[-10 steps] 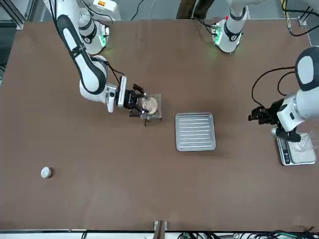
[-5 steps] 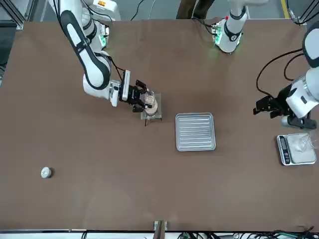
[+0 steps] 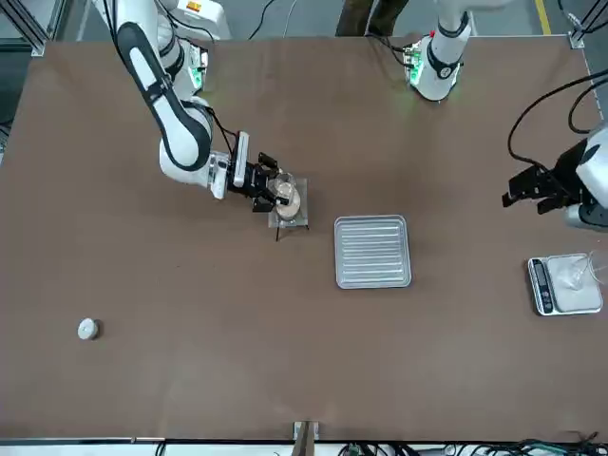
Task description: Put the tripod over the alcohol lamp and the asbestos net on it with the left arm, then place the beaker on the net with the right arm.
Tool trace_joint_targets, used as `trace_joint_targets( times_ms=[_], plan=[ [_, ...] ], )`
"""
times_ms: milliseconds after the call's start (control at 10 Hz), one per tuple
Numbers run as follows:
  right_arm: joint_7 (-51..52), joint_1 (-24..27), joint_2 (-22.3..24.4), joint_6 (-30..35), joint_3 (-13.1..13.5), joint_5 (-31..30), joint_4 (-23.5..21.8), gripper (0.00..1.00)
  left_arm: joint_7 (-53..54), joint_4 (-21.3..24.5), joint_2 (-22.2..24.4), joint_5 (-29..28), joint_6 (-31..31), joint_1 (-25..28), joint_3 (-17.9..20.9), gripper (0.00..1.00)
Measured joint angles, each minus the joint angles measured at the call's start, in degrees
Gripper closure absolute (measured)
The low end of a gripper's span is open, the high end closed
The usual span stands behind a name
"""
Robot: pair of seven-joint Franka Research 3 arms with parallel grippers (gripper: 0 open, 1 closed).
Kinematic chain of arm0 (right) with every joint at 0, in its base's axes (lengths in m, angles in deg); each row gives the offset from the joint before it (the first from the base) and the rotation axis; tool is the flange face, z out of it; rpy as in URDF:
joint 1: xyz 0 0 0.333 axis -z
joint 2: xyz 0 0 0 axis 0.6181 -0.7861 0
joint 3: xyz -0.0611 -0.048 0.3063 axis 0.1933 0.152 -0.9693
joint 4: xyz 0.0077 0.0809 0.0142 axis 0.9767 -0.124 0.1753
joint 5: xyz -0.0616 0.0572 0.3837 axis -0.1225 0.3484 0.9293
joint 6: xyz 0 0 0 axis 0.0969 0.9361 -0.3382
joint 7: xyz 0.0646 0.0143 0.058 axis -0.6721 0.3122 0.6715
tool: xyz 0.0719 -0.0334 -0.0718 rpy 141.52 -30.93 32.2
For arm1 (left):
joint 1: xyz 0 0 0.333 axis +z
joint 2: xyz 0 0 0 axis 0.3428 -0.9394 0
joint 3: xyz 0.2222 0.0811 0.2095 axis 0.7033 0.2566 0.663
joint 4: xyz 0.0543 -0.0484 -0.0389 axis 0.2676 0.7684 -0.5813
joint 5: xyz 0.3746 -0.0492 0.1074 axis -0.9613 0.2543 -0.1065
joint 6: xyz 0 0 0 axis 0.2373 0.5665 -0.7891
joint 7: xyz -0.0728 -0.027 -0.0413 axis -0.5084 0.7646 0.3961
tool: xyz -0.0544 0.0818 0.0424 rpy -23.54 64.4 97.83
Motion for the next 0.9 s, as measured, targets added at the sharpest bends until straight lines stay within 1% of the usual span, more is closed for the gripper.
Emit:
trace_joint_targets(
  times_ms=[400,600,900],
  plan=[
    [2.34,-0.46,-0.45,0.75,-0.07,0.87,-1.2,0.41,-4.34,-1.1,-1.63,-0.25,-0.04,-0.65,-0.34,0.0],
    [2.44,-0.46,-0.88,1.7,-0.07,1.4,-1.55,0.41,-5.05,-1.61,-1.66,-3.03,-0.01,-1.44,-0.84,0.0],
    [2.47,-0.4,-2.15,1.93,0.05,2.16,-1.65,0.41,-7.43,-2.46,-1.31,-8.41,0.01,-1.57,-2.84,0.0]
  ],
)
